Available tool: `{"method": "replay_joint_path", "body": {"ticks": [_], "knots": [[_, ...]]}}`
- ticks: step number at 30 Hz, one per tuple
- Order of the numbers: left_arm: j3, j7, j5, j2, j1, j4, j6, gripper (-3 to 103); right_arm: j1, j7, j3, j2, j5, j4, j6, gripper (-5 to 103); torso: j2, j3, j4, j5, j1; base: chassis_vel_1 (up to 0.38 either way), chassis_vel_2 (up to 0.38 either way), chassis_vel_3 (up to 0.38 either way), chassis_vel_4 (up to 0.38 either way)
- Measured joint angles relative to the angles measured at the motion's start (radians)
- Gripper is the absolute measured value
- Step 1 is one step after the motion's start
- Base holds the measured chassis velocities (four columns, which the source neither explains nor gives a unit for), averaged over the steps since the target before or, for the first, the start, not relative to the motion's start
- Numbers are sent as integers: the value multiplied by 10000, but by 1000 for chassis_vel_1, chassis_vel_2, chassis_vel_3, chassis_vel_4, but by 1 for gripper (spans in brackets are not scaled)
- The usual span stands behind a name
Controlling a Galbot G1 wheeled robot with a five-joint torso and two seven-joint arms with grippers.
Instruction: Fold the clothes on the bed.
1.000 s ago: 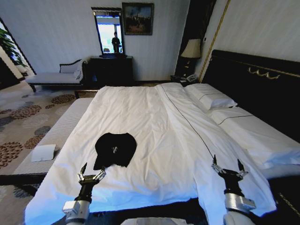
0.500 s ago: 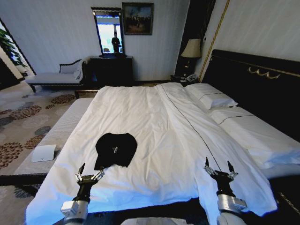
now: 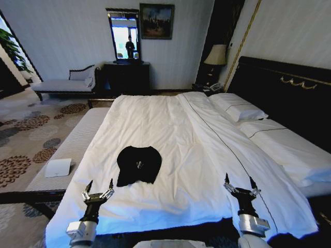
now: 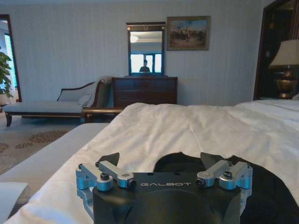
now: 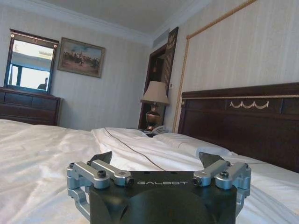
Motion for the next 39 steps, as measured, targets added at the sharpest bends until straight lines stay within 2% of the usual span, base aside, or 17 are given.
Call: {"method": "replay_joint_path", "body": {"ticks": [6, 39], "knots": [[67, 11, 10, -6, -48, 34, -6, 97, -46, 18, -194, 249, -120, 20, 16, 100, 0, 1, -1, -2, 2, -39, -17, 35, 6], [195, -30, 58, 8, -19, -111, 78, 98, -110, 70, -466, 482, -552, 48, 196, 100, 0, 0, 0, -4, 1, 0, 0, 0, 0]]}}
